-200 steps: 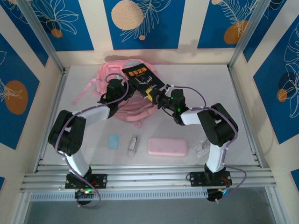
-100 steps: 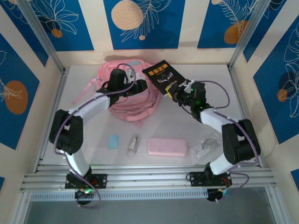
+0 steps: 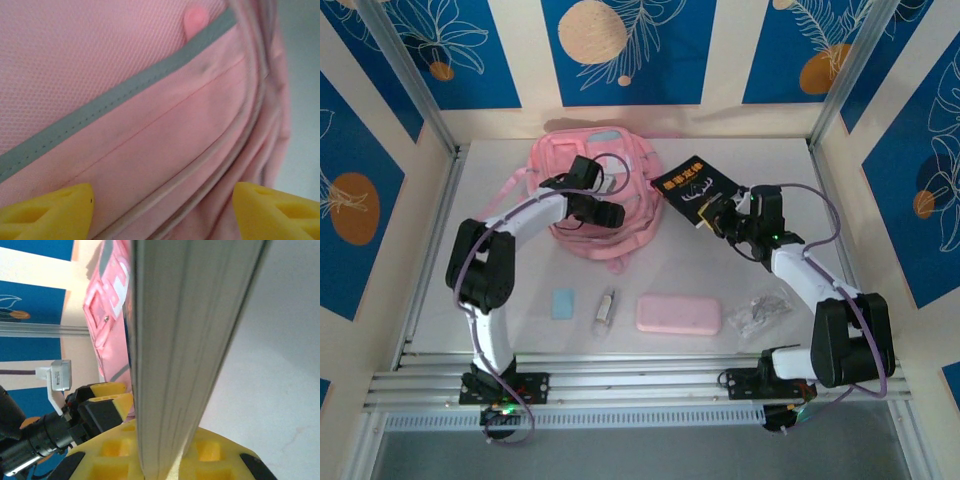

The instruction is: Pack the student bag

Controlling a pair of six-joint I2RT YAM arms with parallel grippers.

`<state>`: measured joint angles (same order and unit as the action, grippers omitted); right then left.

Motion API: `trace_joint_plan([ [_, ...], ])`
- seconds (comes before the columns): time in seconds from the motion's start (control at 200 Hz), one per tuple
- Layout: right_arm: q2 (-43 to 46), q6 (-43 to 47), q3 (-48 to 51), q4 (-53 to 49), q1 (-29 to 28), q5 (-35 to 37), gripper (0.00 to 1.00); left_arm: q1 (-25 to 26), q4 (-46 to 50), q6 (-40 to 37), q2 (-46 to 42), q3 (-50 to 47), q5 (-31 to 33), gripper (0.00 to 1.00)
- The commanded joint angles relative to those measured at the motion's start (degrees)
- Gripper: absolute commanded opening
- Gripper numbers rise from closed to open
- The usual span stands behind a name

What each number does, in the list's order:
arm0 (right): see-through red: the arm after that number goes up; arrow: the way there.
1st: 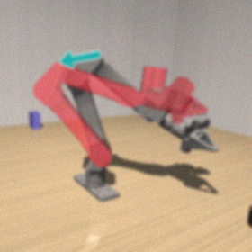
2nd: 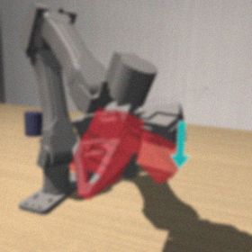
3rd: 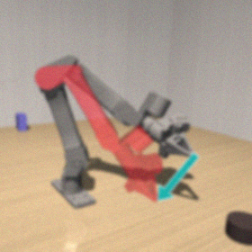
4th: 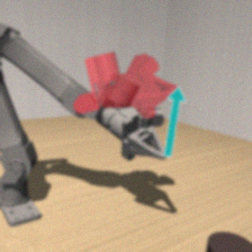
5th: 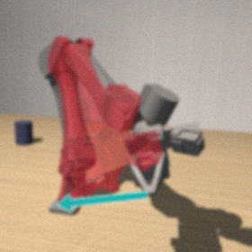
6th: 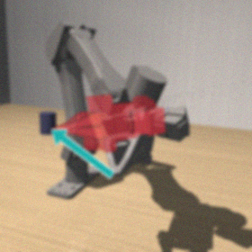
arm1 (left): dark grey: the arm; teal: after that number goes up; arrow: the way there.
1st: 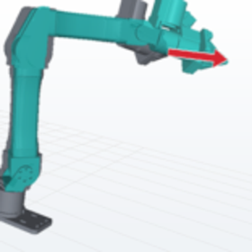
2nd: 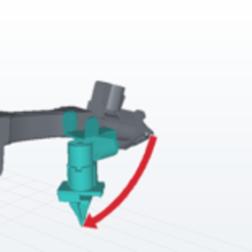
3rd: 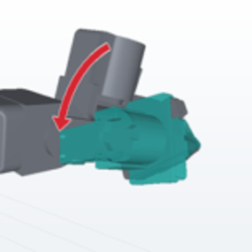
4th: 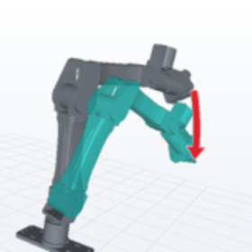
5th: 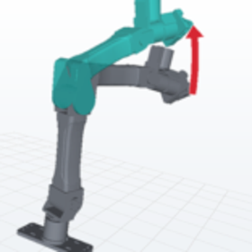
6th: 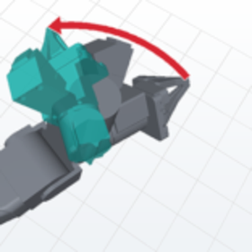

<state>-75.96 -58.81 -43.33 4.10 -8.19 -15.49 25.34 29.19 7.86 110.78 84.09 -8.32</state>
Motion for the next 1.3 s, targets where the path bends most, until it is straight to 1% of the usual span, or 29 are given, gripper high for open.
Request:
trace_joint_plan([
  [0.0,1.1,1.5,0.1,3.4,-0.1,-1.6,0.00,0.9,4.2,-6.5,1.7,2.6,2.2,0.75],
  [0.18,0.3,0.9,-0.2,4.8,-0.4,-2.3,0.00,2.2,4.0,-9.7,4.0,2.8,9.5,0.78],
  [0.395,-0.4,-0.2,0.1,6.6,-1.2,-3.0,0.00,3.9,-1.3,-15.0,6.7,2.5,24.3,0.79],
  [0.45,-0.7,-0.5,0.1,7.1,-1.5,-3.1,0.00,4.1,-2.7,-16.1,6.9,2.4,25.5,0.78],
  [0.505,-0.9,-0.6,0.0,7.2,-1.7,-3.3,0.00,4.2,-4.2,-17.0,7.1,2.2,25.9,0.73],
  [0.545,-0.9,-0.6,-0.1,7.2,-1.8,-3.5,0.00,4.2,-4.8,-17.8,7.4,2.1,25.5,0.67],
  [0.605,-1.0,-0.4,-0.2,7.1,-1.9,-3.5,0.00,4.2,-5.0,-19.3,8.4,2.4,24.1,0.52],
  [0.77,-0.4,-0.2,-0.2,6.6,-1.9,-3.3,0.00,4.2,1.8,-20.9,12.7,8.3,17.7,0.27],
  [0.795,-0.3,-0.1,-0.2,6.5,-1.9,-3.4,0.00,4.1,3.0,-20.8,13.2,9.2,16.7,0.20],
  [0.84,0.1,0.2,-0.2,6.1,-1.8,-3.1,0.00,4.1,4.6,-20.1,13.9,10.4,15.4,0.00],
  [0.95,1.7,0.9,0.1,4.3,-1.2,-1.9,0.00,4.2,6.5,-17.6,13.0,11.7,12.0,0.00],
  [1.14,6.5,3.1,1.4,-0.1,1.6,1.9,0.00,4.2,11.6,-8.3,8.1,16.7,4.1,0.00],
  [1.296,9.4,5.5,1.2,-4.0,3.1,4.0,0.00,4.0,13.3,-2.5,5.3,20.9,-1.8,0.00],
])
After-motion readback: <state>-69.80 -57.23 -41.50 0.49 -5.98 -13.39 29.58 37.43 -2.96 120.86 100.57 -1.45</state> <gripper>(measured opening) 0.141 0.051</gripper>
